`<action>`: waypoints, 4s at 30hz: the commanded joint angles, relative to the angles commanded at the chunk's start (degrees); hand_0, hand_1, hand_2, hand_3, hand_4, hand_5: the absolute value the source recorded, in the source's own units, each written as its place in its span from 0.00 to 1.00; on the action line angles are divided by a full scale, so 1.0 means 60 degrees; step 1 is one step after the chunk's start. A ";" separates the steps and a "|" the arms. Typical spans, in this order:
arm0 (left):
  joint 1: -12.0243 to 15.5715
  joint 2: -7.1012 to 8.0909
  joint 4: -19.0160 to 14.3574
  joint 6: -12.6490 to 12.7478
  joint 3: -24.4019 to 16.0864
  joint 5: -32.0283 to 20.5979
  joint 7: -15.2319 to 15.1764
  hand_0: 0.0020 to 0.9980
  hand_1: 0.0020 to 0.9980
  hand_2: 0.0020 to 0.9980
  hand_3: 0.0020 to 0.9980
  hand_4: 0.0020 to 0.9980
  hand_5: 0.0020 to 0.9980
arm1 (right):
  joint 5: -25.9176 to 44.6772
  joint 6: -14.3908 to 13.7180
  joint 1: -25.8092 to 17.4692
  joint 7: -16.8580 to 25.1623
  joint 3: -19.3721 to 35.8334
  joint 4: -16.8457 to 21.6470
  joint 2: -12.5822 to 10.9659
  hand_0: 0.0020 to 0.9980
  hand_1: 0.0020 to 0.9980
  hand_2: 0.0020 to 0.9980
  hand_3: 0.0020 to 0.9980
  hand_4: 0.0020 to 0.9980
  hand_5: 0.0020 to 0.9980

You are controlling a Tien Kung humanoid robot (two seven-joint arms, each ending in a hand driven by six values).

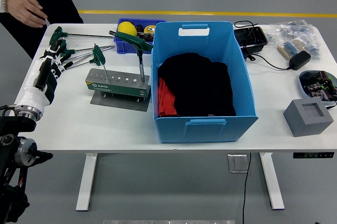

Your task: Lift tool from toolbox,place it in box,lift tool from toolbox,place it in box

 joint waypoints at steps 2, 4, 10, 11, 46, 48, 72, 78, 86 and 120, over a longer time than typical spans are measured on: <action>-0.0002 0.0006 0.0003 0.0006 -0.0002 0.0000 0.0000 0.86 0.91 1.00 0.95 0.95 0.90 | 0.0003 0.0003 0.0012 -0.0019 -0.0227 0.0013 -0.0013 0.69 0.68 0.74 0.59 0.79 0.72; -0.0009 0.0021 0.0016 0.0013 -0.0005 -0.0005 -0.0001 0.86 0.91 1.00 0.95 0.95 0.90 | -0.0168 0.0017 0.0036 -0.0076 -0.0361 0.0047 -0.0044 0.69 0.68 0.74 0.59 0.79 0.72; -0.0022 0.0053 0.0040 0.0031 -0.0040 -0.0006 -0.0012 0.85 0.90 1.00 0.96 0.95 0.90 | -0.0429 0.0046 0.0080 -0.0150 -0.0260 0.0084 -0.0082 0.69 0.68 0.74 0.59 0.79 0.72; -0.0022 0.0058 0.0034 0.0031 -0.0045 -0.0006 -0.0013 0.85 0.90 1.00 0.96 0.95 0.90 | -0.0441 0.0048 0.0084 -0.0153 -0.0258 0.0088 -0.0085 0.69 0.68 0.74 0.59 0.79 0.72; 0.0017 0.0036 -0.0030 0.0019 -0.0093 0.0013 -0.0003 0.86 0.92 1.00 0.96 0.94 0.88 | -0.2674 -0.0036 -0.0001 -0.0336 0.2071 -0.0036 0.0122 0.69 0.68 0.74 0.59 0.80 0.72; 0.0025 0.0050 -0.0036 0.0016 -0.0080 0.0013 0.0001 0.86 0.92 1.00 0.96 0.94 0.88 | -0.2680 -0.0034 -0.0005 -0.0339 0.2059 -0.0036 0.0122 0.69 0.68 0.74 0.59 0.80 0.72; 0.0132 0.0085 -0.0122 0.0028 -0.0031 0.0062 0.0041 0.86 0.92 1.00 0.96 0.94 0.88 | -0.2762 -0.0048 -0.0084 -0.0379 0.2115 -0.0036 0.0169 0.69 0.68 0.74 0.58 0.79 0.72; -0.0118 0.0121 -0.0232 -0.0031 0.0202 0.0049 0.0095 0.86 0.90 1.00 0.94 0.94 0.88 | -0.2667 -0.0055 -0.0060 -0.0361 0.2080 -0.0036 0.0168 0.69 0.68 0.74 0.59 0.79 0.72; -0.1780 0.1131 -0.0053 0.0282 0.1832 0.0994 0.0103 0.89 0.89 0.98 0.91 1.00 0.77 | -0.2686 -0.0061 -0.0032 -0.0382 0.2128 -0.0036 0.0171 0.69 0.68 0.74 0.58 0.79 0.72; -0.7962 0.1794 0.4228 -0.1486 0.8741 0.8930 0.0098 0.86 0.89 0.94 0.89 1.00 0.41 | -0.2594 -0.0036 0.0089 -0.0410 0.1889 -0.0036 0.0173 0.69 0.68 0.73 0.58 0.79 0.72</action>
